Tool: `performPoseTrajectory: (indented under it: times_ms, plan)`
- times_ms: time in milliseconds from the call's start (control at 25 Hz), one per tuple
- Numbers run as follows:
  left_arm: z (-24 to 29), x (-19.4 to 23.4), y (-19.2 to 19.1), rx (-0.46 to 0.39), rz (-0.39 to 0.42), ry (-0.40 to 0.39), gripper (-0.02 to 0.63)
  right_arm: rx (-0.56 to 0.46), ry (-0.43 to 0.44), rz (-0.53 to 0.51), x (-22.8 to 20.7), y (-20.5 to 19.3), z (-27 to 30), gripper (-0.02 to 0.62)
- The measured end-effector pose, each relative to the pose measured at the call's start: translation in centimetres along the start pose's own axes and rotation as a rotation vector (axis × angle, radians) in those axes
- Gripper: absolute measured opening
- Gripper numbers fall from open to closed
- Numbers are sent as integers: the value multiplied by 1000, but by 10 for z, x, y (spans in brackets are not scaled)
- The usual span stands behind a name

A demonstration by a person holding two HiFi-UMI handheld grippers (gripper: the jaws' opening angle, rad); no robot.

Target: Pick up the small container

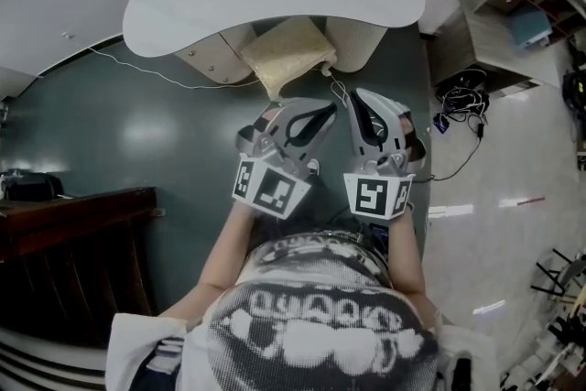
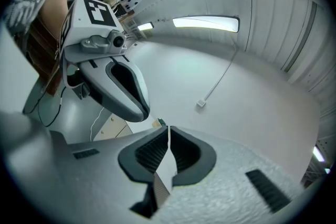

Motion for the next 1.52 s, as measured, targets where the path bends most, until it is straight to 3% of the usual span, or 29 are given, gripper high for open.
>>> performPoseTrajectory:
  times_ms: [400,760,1520]
  plan:
    - [16,31,-15,-66,13,-68,5,75,-71,-61,-17,-7,32,15]
    - [23,31,-17,-82,13,-99,5,127,-95,-84,-26,-16,32,15]
    - [63,68,-49,3,-12,-14,5,84,-21,-59,-55,-63,96,15]
Point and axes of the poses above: the fingertips, and each gripper's own axes: z forward along the fingers, x to its left, y out of its top, the point moved 4 cm from there along -z, backward along the fingers, and after that the axes turned 3 degrees about -x, right-handed, at the moved point
